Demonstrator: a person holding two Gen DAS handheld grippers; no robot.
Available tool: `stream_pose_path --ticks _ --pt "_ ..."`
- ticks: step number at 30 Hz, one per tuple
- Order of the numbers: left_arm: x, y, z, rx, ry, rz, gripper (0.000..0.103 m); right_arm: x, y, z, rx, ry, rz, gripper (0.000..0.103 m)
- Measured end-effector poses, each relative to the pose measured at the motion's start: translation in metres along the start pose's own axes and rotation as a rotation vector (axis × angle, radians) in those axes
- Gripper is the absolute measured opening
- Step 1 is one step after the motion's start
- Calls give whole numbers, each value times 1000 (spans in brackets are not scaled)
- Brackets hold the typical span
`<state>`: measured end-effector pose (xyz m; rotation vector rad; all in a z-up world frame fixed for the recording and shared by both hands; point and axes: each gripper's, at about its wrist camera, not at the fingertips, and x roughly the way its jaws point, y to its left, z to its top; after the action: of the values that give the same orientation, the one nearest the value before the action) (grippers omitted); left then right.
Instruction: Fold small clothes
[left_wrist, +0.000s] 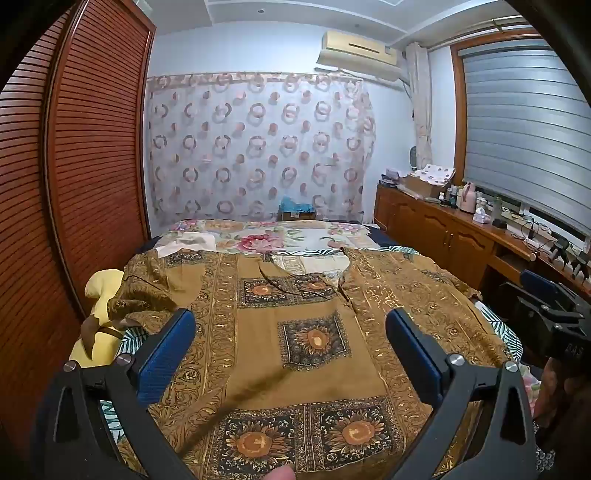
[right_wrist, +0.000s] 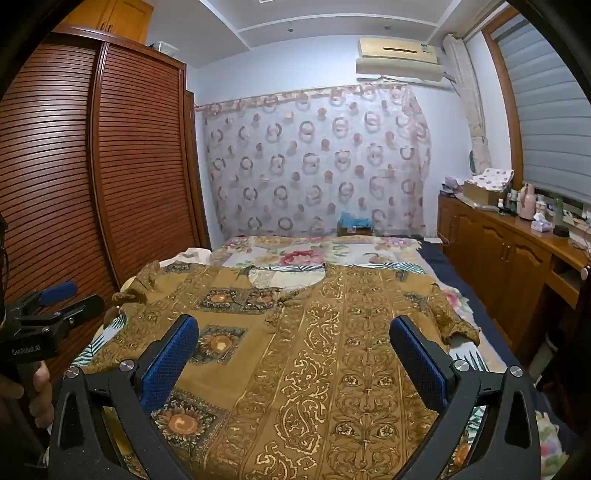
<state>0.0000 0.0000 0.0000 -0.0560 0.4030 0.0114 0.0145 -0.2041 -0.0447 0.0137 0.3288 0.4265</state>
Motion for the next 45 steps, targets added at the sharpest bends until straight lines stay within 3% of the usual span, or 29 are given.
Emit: stream_pose_path --ticks 45 --pt "0 -1 2 10 -14 2 103 -4 2 1 -4 -1 -7 103"
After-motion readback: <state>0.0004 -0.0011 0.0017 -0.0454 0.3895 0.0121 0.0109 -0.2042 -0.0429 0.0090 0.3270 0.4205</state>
